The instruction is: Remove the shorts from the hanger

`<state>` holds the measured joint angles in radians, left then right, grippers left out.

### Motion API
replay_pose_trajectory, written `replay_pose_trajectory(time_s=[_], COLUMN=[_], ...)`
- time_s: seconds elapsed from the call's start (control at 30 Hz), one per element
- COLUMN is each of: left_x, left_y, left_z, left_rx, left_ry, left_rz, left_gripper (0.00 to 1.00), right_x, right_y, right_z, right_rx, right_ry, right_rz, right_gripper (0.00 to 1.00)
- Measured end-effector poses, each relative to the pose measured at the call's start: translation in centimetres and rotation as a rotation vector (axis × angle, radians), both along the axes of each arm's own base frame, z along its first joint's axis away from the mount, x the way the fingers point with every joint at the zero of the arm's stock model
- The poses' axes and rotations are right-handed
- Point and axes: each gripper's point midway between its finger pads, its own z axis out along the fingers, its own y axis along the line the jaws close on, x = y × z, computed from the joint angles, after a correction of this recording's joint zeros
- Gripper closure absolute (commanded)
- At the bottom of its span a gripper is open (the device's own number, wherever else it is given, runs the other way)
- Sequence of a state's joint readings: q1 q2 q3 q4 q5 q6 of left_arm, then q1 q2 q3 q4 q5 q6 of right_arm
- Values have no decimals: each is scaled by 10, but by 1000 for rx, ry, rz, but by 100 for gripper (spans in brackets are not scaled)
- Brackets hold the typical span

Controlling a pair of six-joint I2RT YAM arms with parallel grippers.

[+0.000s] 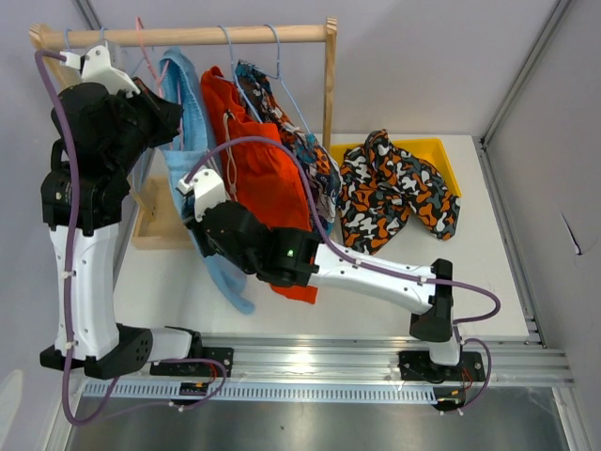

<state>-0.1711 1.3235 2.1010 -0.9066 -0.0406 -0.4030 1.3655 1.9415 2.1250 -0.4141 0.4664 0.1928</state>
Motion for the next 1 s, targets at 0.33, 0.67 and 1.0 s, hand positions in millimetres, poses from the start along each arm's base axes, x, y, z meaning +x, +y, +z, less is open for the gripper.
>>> replay_pose_trajectory(time_s=[0.33,0.67,1.0], left_x=[-13,-32,-78], left_y=[8,13,0], left_z=[-2,-18,-43], left_rx=[25,49,-42], left_ry=[1,86,114], left_rz=[27,38,-52], left_gripper=[100,100,100], right_x=[-61,-168,20], right_y=[-11,-55,-8], right_z=[-37,-77,-29], right_rx=[-50,-32,9], right_ry=[-77,-22,-41], right_rz=[-39,-35,-196], right_gripper=[100,100,100])
